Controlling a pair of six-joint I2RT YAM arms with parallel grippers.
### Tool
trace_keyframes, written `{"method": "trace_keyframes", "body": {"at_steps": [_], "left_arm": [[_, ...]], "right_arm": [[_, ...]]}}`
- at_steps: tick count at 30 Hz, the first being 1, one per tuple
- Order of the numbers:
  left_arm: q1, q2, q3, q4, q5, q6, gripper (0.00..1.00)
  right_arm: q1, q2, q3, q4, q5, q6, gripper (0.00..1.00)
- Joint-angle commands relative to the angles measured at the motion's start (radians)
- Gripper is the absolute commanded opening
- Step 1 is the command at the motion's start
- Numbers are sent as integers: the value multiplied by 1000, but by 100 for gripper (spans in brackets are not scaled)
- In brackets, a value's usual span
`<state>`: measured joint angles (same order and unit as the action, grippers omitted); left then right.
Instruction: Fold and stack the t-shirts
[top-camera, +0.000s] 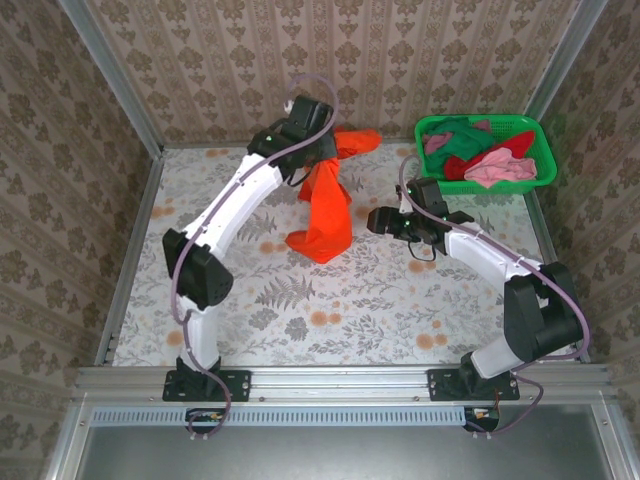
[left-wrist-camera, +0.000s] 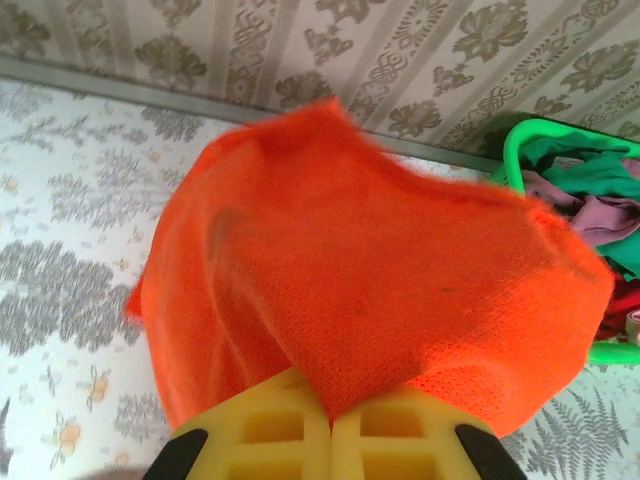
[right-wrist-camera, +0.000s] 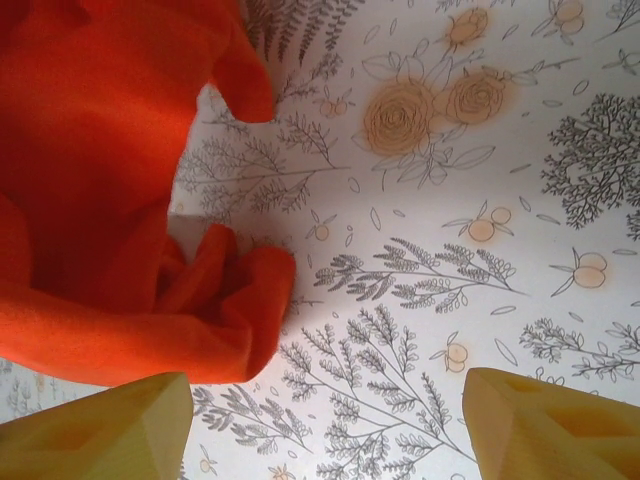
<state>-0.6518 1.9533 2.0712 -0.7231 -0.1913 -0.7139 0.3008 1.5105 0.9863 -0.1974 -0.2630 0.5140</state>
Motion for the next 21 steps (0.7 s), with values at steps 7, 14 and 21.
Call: {"method": "trace_keyframes", "body": {"at_steps": [7,14,21], "left_arm": [[141,-464,-787,247,-57,-251,0],[226,-811,-1262,250,-123,-426,0],[261,-930,-1380,217,-121,-446,0]], "right_arm": [[3,26,19,49,11,69,73],[70,125,55,6,-21,56,74],[171,293,212,-62,-121,-6,74]]}}
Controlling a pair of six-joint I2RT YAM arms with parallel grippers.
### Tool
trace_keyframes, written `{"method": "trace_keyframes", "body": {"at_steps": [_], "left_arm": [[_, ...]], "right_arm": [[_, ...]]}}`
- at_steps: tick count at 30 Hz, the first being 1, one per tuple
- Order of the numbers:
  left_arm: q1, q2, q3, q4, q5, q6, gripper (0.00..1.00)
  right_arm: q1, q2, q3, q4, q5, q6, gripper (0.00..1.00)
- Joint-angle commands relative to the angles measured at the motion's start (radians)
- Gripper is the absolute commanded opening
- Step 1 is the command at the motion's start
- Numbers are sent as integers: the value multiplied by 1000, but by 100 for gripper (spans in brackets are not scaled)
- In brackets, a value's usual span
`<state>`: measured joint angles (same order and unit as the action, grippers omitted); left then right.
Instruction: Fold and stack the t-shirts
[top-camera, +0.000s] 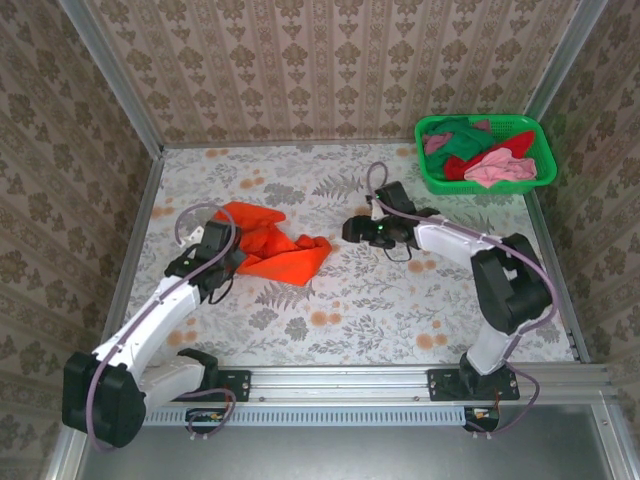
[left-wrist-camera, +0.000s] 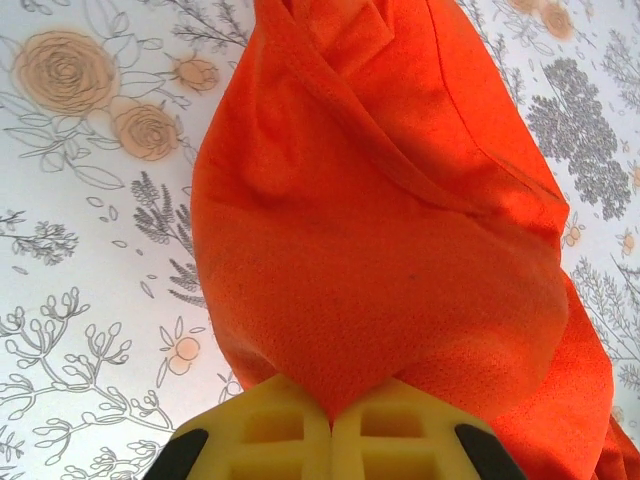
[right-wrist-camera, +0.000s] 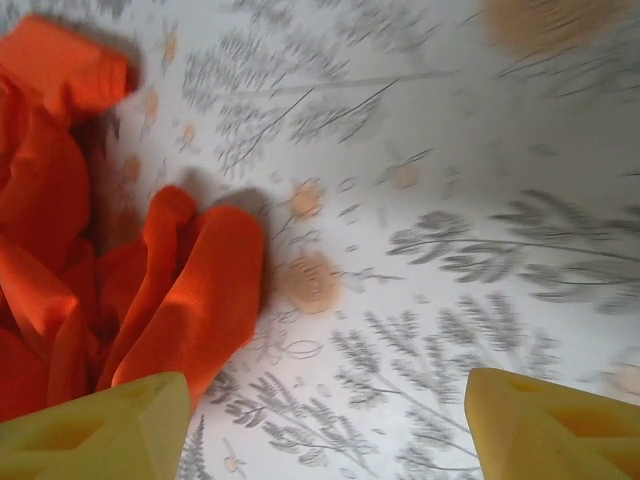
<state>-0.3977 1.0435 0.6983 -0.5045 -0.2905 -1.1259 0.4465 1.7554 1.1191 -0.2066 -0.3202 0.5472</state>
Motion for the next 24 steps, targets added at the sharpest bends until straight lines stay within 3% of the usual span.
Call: {"method": "trace_keyframes", "body": {"at_steps": [1,6,12,17,20,24], "left_arm": [[7,-23,-9,-8,-17,-30,0],[13,-30,-20,-1,-3,-25,0],[18,-33,-22,12,12,-7,0],[17,-27,-14,32,23,20,0],[18,-15,38,52,18,51,0],[27,26,176,88,9,89,0]], "right_arm": [[33,88,117,-69,-88,-48,74],[77,252,271,-132,-187,-64,73],[99,341,345,-259,-100,-58,65],[81,305,350,-238,-121,-37,2],[68,224,370,-227,-67,-47,0],[38,78,413,-207,99,-62,0]]}}
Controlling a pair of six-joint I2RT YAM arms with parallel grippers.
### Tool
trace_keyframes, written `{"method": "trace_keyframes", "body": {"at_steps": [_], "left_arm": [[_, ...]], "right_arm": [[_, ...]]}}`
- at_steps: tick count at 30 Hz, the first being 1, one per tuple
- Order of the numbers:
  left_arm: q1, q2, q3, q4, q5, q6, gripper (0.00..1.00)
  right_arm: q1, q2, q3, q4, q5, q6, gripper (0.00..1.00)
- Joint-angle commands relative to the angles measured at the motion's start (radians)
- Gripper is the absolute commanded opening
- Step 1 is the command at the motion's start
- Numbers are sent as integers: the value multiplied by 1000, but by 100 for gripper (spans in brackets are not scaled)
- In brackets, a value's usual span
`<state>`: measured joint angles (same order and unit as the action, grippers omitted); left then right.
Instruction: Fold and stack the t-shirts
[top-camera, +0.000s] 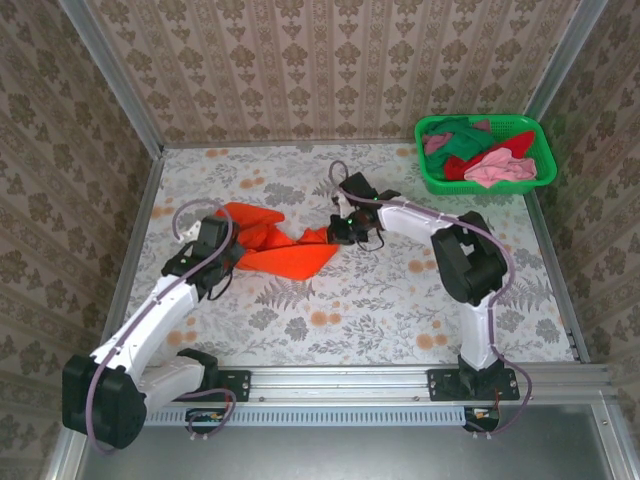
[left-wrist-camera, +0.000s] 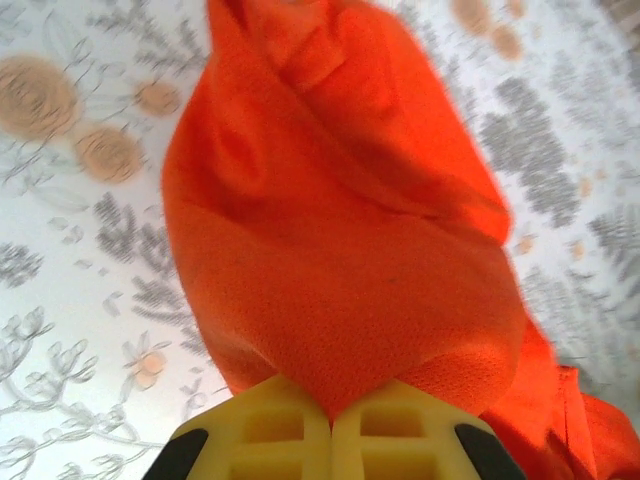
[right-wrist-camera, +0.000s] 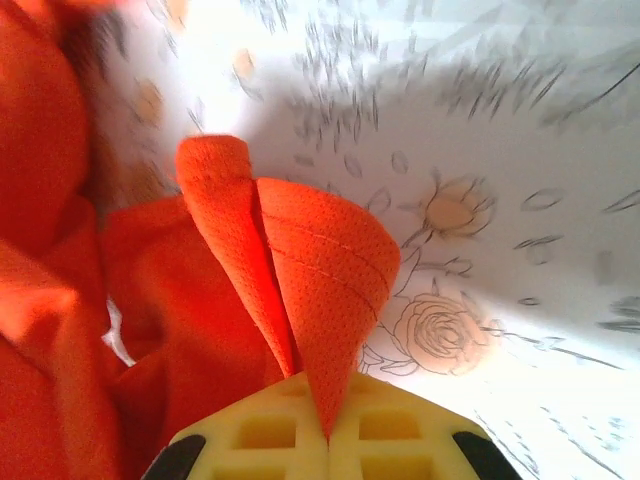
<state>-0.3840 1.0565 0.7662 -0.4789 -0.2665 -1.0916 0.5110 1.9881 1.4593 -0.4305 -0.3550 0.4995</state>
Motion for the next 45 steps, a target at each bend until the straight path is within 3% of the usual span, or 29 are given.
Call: {"method": "trace_keyframes", "body": {"at_steps": [1,9,12,16,21,23,24,27,28,30,33,38,41,45], "left_arm": [[19,33,150,84,-12,72,0],[98,253,544,310,85,194,0],[103,319,680,337,131,229,0],[95,305,638,371,134,232,0],[38,144,328,301,58,136,0],[-23,62,202,216,-3,94,12],[-60,20,134,170,-27,63,26],[-174,-107,-41,41,-106,-66,71],[-194,-147,-82,-6,-140,-106,84],[-203,-209,-124,-68,-182,-120,98],[-164,-228,-114,-91,-206,-18,100],[-27,-28,28,-131,-51,178,100],[-43,137,154,-142,-1,329,100],[-88,389,348,-210,79,372,100]], "right_arm": [[-37,-188,92,34,160,-22,0],[-83,-189,497,-12,214,-199,0],[-101,-201,552,-3,224,-204,0],[-108,-269,439,10,252,-234,0],[-111,-449,42,40,295,-222,0],[-111,-530,-137,55,300,-193,3],[-110,-568,-229,59,294,-172,12],[-111,-649,-423,50,277,-119,63],[-110,-674,-469,47,291,-100,72],[-112,-701,-530,49,329,-73,79],[-118,-679,-545,36,355,-84,83],[-118,-603,-504,45,342,-81,83],[-118,-550,-483,65,324,-71,83],[-118,-525,-468,73,312,-60,83]]}}
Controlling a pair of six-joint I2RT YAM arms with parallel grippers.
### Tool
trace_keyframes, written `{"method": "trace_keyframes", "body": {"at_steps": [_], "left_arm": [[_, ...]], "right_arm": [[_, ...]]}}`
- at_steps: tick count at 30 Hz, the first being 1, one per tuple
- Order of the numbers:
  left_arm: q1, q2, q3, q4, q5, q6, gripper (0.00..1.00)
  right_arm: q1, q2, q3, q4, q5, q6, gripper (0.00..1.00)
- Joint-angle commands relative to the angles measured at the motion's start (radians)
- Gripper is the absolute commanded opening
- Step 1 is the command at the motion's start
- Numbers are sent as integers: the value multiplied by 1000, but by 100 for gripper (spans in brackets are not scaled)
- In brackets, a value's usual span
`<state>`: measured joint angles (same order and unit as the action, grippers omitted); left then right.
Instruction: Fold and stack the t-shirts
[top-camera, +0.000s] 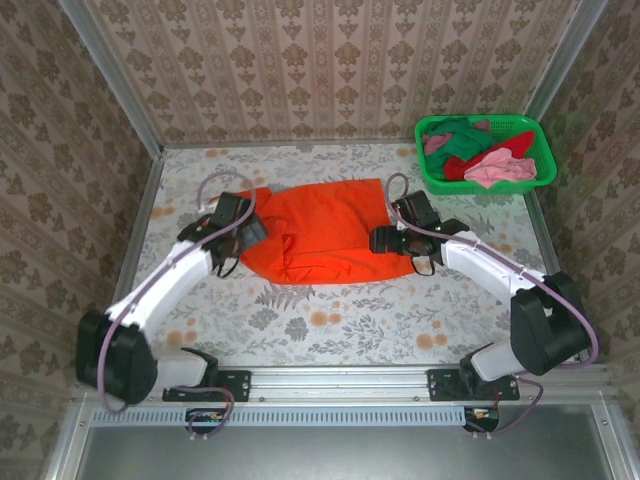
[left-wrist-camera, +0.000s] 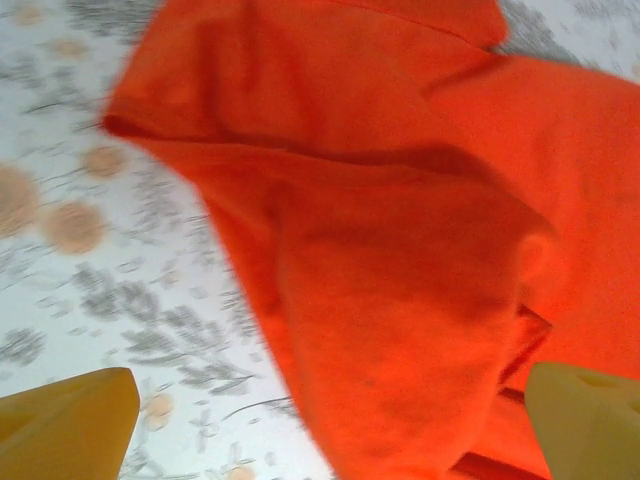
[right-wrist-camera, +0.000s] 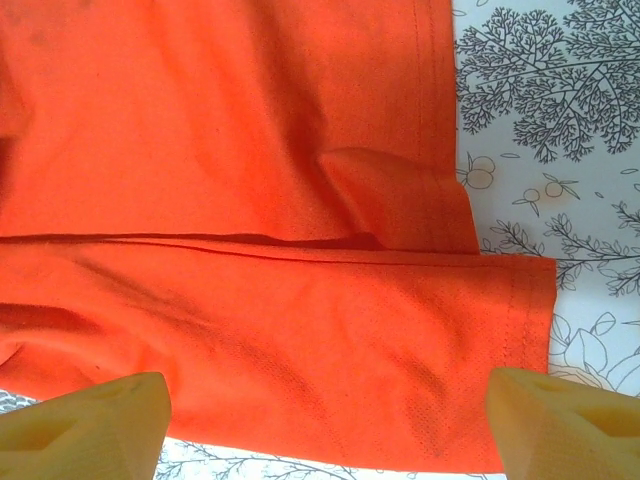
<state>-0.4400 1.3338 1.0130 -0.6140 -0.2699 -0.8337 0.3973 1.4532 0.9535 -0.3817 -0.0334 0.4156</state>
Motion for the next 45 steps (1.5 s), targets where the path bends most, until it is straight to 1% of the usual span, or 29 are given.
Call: {"method": "trace_keyframes", "body": {"at_steps": [1,4,8,11,14,15,16,18,20,23,26,29,32,35,38,42,45], "left_arm": [[-53,173,159,-95,90,142,100],[-94,352,316,-194,97,180,100],[-109,538,487,-300,129,190,98],[-121,635,594,-362,91,203,92],[-114,703,662,-396,73,196,82],[-111,720,676,-398,72,196,75],[-110,730,687,-401,66,193,60],[-106,737,697,-405,60,188,39],[-103,723,681,-398,51,180,24],[-101,690,631,-381,33,171,1],[-98,643,574,-366,22,153,0],[-100,554,504,-343,-6,119,0],[-101,431,423,-341,-50,59,0],[-105,282,303,-346,-87,-33,0],[-109,103,143,-350,-104,-164,0],[-113,-186,-137,-372,-138,-407,0],[-78,-382,-321,-364,-111,-528,0]], "right_arm": [[-4,11,37,27,-9,27,83],[-5,8,31,24,-5,28,83],[-8,-13,7,7,16,40,83],[-18,-38,-23,8,16,56,83],[-24,-54,-45,10,15,59,83],[-27,-54,-51,9,14,58,83],[-29,-54,-53,9,11,58,83],[-35,-54,-52,5,6,53,83],[-37,-54,-49,4,3,49,83],[-45,-48,-46,10,-3,50,83],[-49,-26,-33,16,-16,47,83],[-50,-2,-11,20,-28,42,83],[-50,18,9,26,-32,37,83],[-51,33,21,29,-33,36,83],[-52,45,22,35,-35,34,83],[-51,60,26,41,-36,32,83],[-53,76,30,51,-45,35,83]]}}
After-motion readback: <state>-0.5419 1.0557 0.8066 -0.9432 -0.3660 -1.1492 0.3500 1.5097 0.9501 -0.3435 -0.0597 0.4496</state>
